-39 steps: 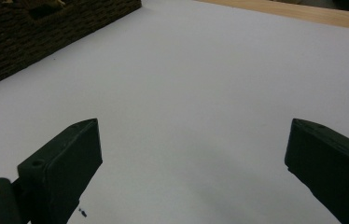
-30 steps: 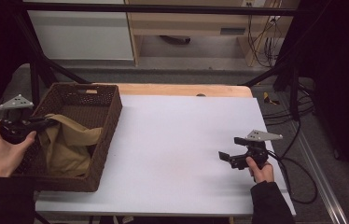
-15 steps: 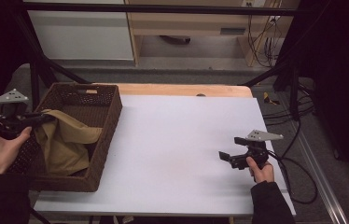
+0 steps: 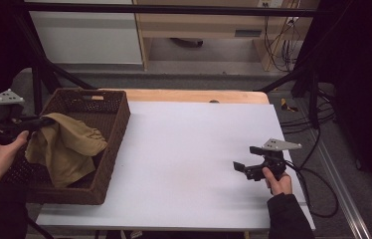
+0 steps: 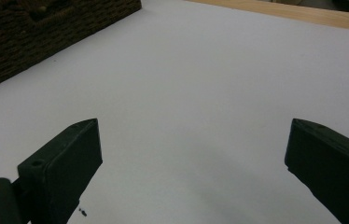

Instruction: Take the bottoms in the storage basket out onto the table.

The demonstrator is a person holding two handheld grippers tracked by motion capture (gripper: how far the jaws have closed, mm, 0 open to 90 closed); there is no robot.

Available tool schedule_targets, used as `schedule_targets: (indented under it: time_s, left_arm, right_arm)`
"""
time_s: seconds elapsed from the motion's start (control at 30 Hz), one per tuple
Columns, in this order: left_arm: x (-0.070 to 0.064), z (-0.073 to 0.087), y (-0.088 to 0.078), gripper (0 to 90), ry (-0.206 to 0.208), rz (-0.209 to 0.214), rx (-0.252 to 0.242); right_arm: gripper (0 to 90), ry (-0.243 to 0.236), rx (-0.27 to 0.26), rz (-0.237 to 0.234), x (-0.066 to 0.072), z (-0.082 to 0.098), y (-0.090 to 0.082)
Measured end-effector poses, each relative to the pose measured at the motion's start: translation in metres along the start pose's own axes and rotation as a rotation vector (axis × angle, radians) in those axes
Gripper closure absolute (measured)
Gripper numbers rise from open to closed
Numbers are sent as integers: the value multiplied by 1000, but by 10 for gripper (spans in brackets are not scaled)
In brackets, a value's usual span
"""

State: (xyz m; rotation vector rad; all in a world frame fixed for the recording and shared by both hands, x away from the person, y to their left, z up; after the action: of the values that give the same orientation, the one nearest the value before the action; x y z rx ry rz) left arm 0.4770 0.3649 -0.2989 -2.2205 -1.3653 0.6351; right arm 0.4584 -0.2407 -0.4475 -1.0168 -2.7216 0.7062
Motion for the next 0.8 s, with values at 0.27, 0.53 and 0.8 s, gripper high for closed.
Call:
schedule_targets:
  time_s: [0.27, 0.53, 0.8]
  left_arm:
    - [-4, -5, -5, 867, 6, 25, -8]
    - [-8, -12, -12, 867, 17, 37, -20]
    - [-10, -20, -21, 867, 27, 29, -26]
  right_arm:
    - [46, -2, -1, 0, 0, 0, -1]
    - [46, 0, -2, -1, 0, 0, 0]
    - [46, -2, 1, -1, 0, 0, 0]
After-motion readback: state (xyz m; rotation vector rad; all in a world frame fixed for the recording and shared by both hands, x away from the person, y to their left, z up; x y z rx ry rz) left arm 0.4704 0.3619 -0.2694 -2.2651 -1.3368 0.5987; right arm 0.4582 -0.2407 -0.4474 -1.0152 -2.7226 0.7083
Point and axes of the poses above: each handheld gripper's, and its own axes: y roughly forward along the jaws, z roughly out of its underside, x roughly to its left, the point moved 5 cm from there along y, roughly forward along the jaws, and after that the axes turned 13 degrees about -y, right-handed, at the moved point
